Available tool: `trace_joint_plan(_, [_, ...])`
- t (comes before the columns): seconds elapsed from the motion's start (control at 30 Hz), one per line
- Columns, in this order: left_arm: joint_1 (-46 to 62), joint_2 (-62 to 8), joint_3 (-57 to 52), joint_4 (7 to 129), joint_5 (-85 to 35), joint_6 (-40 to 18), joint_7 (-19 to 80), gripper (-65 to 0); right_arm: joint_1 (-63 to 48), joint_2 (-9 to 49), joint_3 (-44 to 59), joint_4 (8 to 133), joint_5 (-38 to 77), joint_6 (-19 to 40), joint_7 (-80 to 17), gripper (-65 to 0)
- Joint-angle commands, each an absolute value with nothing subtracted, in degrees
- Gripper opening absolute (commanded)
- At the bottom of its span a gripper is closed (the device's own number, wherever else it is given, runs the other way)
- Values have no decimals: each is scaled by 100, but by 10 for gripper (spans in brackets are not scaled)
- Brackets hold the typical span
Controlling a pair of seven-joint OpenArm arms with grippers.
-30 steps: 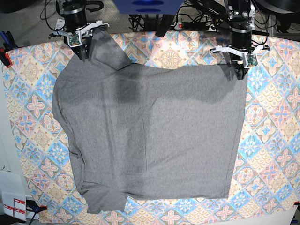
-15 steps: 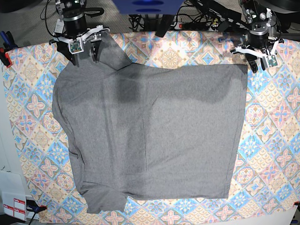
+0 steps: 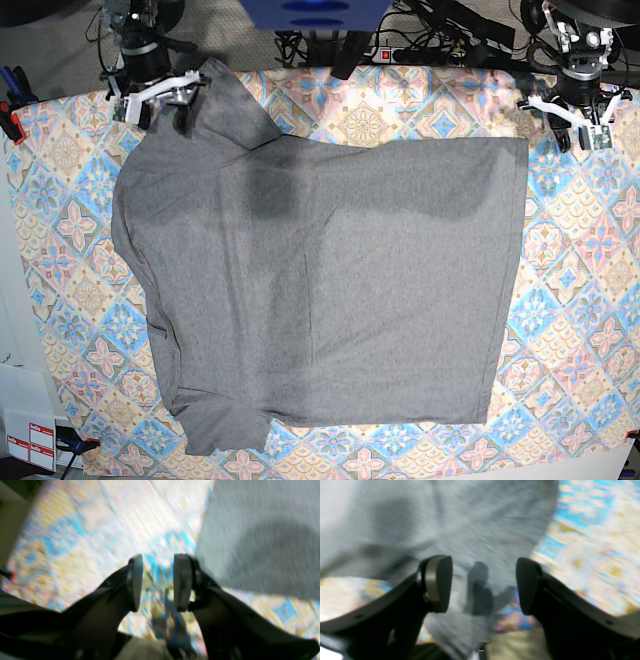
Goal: Fold the T-shirt properly
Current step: 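Grasp the shoulder edge by the collar with the right gripper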
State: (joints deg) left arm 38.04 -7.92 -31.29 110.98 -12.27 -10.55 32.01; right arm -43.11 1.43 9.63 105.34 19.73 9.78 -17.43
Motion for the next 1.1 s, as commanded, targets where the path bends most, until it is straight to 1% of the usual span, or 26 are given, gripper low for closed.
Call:
trace_joint_plan(0.0, [3705,-875,-3187,11196,-1226,-1095,3187,-454,-4418,171,1042,10633,2079,954,-1727,-254])
trace_joint_plan(0.1, [3600,-884,-3266,11196,-1226,-1262,3503,-454,-4356,330,1051,10633,2519,954,-1982,-254])
trace_joint_plan(0.27, [3530,-892,-3310,11204,-1209,-1358,3547,-454,-4171,611,1218,10607,3855,954,-2835,-254])
trace_joint_plan(0.4, [3530,-892,-3451,11204,-1209,-1358,3547,-454,-3969,734,1525,10580,4435,954,-3354,-254])
trace_joint_plan(0.53, [3521,-892,-3582,11196,-1209,-1508,3547,-454,-3785,699,1727,10571,4760,954,-3899,-256])
trace_joint_plan(0.67, [3521,-892,-3582,11196,-1209,-1508,3547,-454,-3767,593,2035,10352,5103,936,-4277,-257])
trace_joint_plan(0.77, [3521,-892,-3582,11196,-1200,-1508,3547,-454,-3767,593,2070,10185,5174,936,-4637,-257])
trace_joint_plan(1.07, [3521,-892,-3565,11187,-1200,-1516,3547,-454,-3767,567,2062,9473,5174,954,-4716,-257])
